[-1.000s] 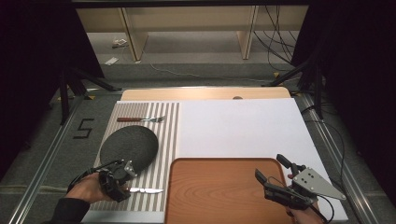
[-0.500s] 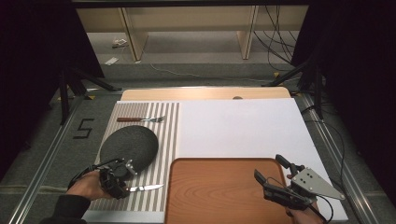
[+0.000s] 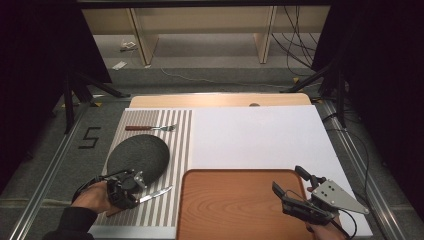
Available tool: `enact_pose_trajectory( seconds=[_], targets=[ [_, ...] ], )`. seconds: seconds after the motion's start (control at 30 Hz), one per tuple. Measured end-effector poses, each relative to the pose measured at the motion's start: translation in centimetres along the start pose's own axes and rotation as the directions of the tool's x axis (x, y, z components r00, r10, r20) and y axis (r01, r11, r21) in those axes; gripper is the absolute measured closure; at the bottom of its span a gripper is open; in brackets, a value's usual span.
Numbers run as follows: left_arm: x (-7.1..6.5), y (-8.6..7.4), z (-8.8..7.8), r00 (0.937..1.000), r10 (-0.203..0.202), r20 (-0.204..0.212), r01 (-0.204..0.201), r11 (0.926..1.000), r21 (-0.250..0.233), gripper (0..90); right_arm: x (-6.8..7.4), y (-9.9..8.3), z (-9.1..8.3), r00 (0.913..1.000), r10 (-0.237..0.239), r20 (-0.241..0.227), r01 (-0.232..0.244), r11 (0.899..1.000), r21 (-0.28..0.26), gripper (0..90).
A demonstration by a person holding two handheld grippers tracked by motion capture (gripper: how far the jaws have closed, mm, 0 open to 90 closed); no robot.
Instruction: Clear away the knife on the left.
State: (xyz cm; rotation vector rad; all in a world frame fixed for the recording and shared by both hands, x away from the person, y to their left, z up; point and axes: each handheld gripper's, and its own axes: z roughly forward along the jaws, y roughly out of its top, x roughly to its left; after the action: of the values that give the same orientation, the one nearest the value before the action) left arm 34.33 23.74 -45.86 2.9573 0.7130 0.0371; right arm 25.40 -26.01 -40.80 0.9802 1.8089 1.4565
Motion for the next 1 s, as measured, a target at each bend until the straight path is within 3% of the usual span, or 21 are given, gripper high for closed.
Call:
enact_pose_trajectory(
  seconds=[0.2,0.3,0.37,0.47,0.53,0.63,0.7,0.77,0.87,1.0],
  targets=[
    [-0.1,0.2,-0.4,0.9995,-0.023,0.024,0.024,0.9991,-0.035,76.9,0.0,0.0,0.0,1.0000,0.000,-0.001,0.000,1.000,0.002,17.6],
    [-0.2,0.4,-1.4,0.9990,-0.045,0.005,0.046,0.9976,-0.052,76.9,0.0,0.0,0.0,1.0000,-0.001,0.000,0.001,1.000,0.001,17.7],
    [-0.6,0.7,-2.5,0.9981,-0.062,0.001,0.062,0.9937,-0.094,76.9,0.0,0.0,0.0,1.0000,0.000,0.001,0.000,1.000,0.001,17.7],
    [-1.0,1.3,-3.7,0.9958,-0.086,0.031,0.090,0.9811,-0.171,76.9,0.0,0.0,0.0,1.0000,0.000,0.001,0.000,1.000,0.003,17.7],
    [-1.3,1.7,-4.3,0.9931,-0.110,0.040,0.116,0.9681,-0.222,76.8,0.0,0.0,0.0,1.0000,-0.001,0.002,0.001,1.000,0.000,17.7],
    [-1.7,2.1,-5.1,0.9856,-0.152,0.075,0.167,0.9386,-0.302,76.8,0.0,0.0,0.0,1.0000,-0.001,0.003,0.001,1.000,0.000,17.7],
    [-1.9,2.2,-5.4,0.9807,-0.166,0.103,0.191,0.9230,-0.334,76.8,0.0,0.0,0.0,1.0000,0.000,0.004,0.000,1.000,-0.002,17.7],
    [-2.1,2.5,-5.6,0.9781,-0.181,0.102,0.206,0.9146,-0.348,76.8,0.0,0.0,0.0,1.0000,-0.001,0.003,0.001,1.000,-0.001,17.6],
    [-2.4,3.0,-5.7,0.9780,-0.191,0.083,0.208,0.9133,-0.350,76.8,0.0,0.0,0.0,1.0000,0.000,0.003,0.000,1.000,-0.002,17.7],
    [-2.9,3.7,-5.6,0.9741,-0.196,0.112,0.224,0.9053,-0.361,76.8,0.0,0.0,0.0,1.0000,0.000,0.007,0.000,1.000,-0.002,17.7]
  ],
)
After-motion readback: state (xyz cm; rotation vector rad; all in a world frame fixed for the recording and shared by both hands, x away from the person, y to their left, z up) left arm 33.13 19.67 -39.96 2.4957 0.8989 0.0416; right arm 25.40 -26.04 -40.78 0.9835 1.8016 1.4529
